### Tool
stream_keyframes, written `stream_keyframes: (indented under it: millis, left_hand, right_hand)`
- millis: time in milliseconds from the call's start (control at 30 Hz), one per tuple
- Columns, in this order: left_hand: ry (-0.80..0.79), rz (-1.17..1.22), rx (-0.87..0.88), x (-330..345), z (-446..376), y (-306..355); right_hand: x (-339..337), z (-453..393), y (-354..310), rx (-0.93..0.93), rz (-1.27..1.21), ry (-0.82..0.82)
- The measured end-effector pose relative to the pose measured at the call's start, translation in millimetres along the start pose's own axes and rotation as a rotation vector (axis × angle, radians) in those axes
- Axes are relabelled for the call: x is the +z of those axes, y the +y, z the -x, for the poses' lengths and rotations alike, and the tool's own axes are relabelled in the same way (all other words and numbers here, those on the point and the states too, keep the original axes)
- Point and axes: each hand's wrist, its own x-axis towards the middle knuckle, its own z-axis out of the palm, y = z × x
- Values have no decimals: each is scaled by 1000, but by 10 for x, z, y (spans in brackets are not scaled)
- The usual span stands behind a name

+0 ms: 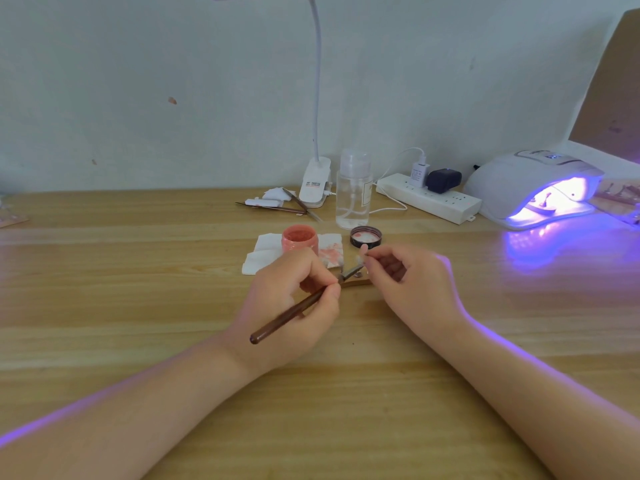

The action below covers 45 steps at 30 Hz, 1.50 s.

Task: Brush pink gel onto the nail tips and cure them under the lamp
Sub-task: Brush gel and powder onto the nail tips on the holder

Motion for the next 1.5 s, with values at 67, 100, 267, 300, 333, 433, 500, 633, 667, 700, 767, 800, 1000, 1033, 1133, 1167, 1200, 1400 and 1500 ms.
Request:
stream_keyframes:
  millis: [67,100,267,300,333,433,500,633,667,700,767,800,1000,1033,1133,1167,1200,1400,1500]
  left_hand:
    - [44,17,-16,2,6,14]
    - [73,28,-54,6,6,16]
    - [120,84,-257,36,-14,0]
    - [114,88,-269,40,-19,-1]
    - [106,84,-267,42,-20,1]
    - [67,104,-232,37,-10,21]
    - [47,120,-216,21,1,40]
    - [77,111,-197,9,-4,46]
    - [88,111,-206,13,-7,43]
    - [94,110,-217,19,-11,41]
    - [88,108,-225,34,-13,45]
    - [76,103,-215,40,-11,43]
    - [44,31,-91,18,-7,60]
    - [55,35,-102,13,-6,64]
    - [104,48,-195,15,-16,70]
    - [117,43,-222,21,-18,61]
    - [124,48,-248,26,-17,48]
    - [96,85,-281,47,-11,53]
    - [91,135,-256,50,0,93]
  right_hand:
    - [4,-5,5,22,-25,3]
    - [7,-8,5,27,-32,3]
    - [4,-7,-3,30,-57,-13]
    - [0,-5,-5,26,-56,-14]
    - [-3,-4,-9,21,-54,-14]
    - [-8,-4,-18,10,-51,-13]
    - [-14,-5,-21,9,-45,-21]
    - [-21,-2,-28,18,-50,-24]
    - [-20,-1,-30,21,-51,-23]
    - [-19,0,-32,25,-51,-23]
    - [-20,-1,-35,30,-51,-28]
    - [-20,-1,-37,32,-52,-32]
    - [-20,0,-39,38,-60,-32]
    - [-19,0,-38,42,-67,-34]
    - [-15,4,-36,44,-88,-34]
    - [-13,6,-37,45,-94,-33]
    - [-11,8,-37,51,-105,-31]
    - [-8,11,-42,53,-135,-33]
    - [-13,8,-36,55,-130,-37]
